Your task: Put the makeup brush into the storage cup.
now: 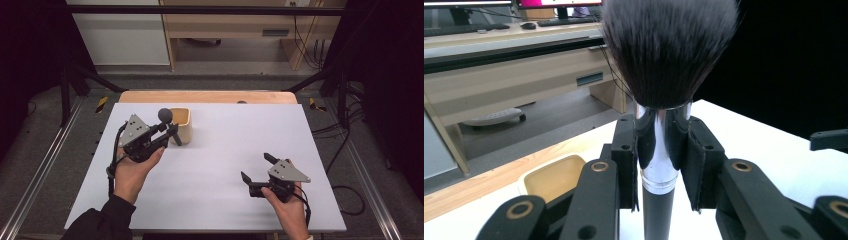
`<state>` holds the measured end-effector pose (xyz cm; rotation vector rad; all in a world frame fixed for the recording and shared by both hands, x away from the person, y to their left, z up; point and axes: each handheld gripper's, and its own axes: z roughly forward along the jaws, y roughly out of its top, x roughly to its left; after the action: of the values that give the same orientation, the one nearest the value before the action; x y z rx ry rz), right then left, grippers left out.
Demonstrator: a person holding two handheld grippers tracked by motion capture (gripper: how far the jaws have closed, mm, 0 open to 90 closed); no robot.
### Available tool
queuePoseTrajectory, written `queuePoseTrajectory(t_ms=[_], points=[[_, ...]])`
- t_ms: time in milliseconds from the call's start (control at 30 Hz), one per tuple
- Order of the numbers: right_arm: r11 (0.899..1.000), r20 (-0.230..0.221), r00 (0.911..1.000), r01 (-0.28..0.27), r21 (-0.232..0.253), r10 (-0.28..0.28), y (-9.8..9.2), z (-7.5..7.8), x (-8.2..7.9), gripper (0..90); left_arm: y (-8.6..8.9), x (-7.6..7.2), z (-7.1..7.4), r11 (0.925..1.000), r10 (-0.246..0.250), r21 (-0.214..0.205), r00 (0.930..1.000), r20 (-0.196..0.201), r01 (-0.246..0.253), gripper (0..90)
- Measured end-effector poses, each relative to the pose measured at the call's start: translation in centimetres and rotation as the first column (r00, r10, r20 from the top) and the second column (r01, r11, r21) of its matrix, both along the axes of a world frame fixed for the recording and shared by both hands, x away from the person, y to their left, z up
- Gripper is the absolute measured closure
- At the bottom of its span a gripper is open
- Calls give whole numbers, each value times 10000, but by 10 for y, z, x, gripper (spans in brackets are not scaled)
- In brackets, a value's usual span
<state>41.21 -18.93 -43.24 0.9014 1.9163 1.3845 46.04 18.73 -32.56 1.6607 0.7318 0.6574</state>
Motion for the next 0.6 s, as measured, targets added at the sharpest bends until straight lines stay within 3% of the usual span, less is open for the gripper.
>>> queuePoseTrajectory(t_ms=[300,500,600], points=[[9992,149,9991,404,33,-405,-11,-10,-3,53,5,7,5,9993,356,66,9993,73,-356,704],[9994,118,9993,356,-27,-355,-13,-13,-5,48,4,13,7,9987,476,166,9988,110,-478,704],[9994,238,9993,297,204,-302,-14,-14,-6,49,5,18,6,9982,584,123,9983,78,-585,704]])
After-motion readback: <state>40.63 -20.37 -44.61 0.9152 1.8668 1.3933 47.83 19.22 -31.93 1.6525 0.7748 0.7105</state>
